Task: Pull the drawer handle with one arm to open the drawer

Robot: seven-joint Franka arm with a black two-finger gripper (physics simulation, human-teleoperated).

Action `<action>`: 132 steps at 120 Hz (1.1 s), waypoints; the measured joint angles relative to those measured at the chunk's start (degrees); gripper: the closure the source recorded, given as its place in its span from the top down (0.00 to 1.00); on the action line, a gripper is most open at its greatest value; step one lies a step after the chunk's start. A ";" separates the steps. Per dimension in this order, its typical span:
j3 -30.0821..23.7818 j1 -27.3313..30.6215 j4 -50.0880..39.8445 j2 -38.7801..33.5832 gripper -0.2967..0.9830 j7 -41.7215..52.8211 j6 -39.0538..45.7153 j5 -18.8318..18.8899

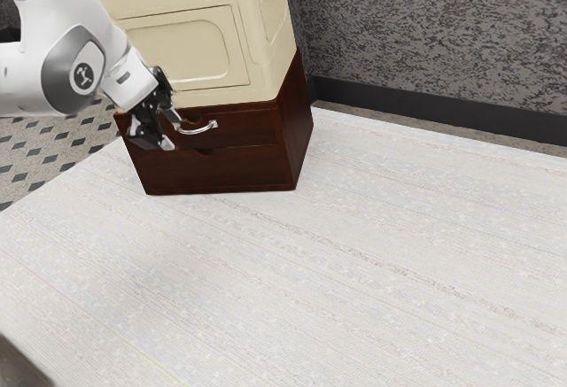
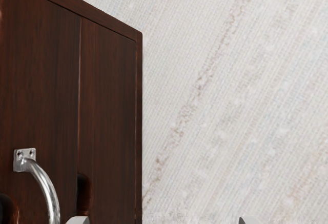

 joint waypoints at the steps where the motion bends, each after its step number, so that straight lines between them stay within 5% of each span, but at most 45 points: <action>1: 0.17 -0.03 0.05 0.10 0.50 0.01 0.01 -0.01; 132: 1.23 3.69 12.61 13.69 0.47 1.11 1.29 -4.92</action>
